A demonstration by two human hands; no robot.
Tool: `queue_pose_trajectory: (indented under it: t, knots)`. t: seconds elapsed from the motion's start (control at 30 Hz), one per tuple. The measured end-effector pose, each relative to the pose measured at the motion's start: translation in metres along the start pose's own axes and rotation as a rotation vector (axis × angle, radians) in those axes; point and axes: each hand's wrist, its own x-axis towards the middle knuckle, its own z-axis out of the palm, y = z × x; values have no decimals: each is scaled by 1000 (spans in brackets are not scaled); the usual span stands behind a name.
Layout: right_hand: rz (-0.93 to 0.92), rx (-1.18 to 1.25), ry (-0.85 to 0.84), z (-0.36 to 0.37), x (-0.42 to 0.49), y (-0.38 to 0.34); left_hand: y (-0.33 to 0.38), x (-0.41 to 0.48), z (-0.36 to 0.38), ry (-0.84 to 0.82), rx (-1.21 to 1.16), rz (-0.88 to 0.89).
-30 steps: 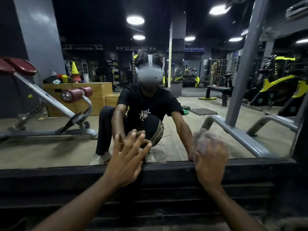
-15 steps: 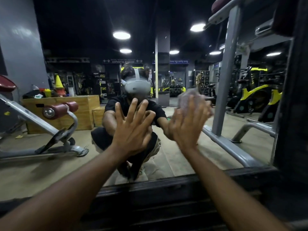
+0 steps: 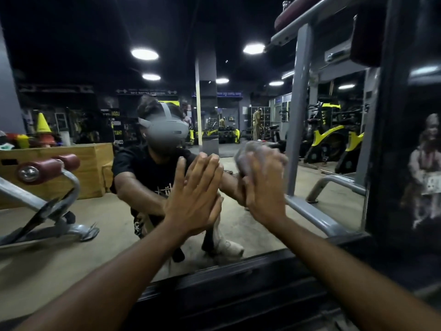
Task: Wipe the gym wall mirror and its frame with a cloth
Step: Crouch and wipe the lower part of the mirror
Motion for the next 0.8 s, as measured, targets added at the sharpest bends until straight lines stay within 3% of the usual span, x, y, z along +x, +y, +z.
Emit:
queue_pose_trajectory:
  t: [0.03, 0.1, 0.2, 0.27, 0.4, 0.47, 0.5, 0.57, 0.6, 0.67, 0.8]
  knots:
    - [-136, 14, -61, -9, -1, 5, 8, 4, 3, -5, -9, -11]
    - [-156, 4, -15, -17, 8, 44, 19, 10, 6, -6, -23, -72]
    - [410, 8, 254, -14, 21, 95, 26, 24, 8, 22, -18, -93]
    - [533, 8, 288, -1, 11, 94, 28, 40, 8, 45, 7, -86]
    - [20, 5, -27, -12, -35, 96, 55, 60, 13, 21, 38, -91]
    - [-34, -26, -58, -30, -29, 131, 73, 62, 17, 37, -7, -10]
    - [113, -33, 23, -38, -21, 148, 81, 64, 18, 39, -24, 34]
    - [587, 20, 256, -49, 2, 179, 93, 75, 19, 12, -12, 50]
    - [710, 32, 299, -50, 9, 188, 99, 86, 21, -4, 2, 29]
    - [561, 26, 210, -44, 5, 192, 112, 107, 23, -42, 23, -2]
    - [-97, 13, -157, -66, -21, 240, 150, 137, 35, -55, 32, 32]
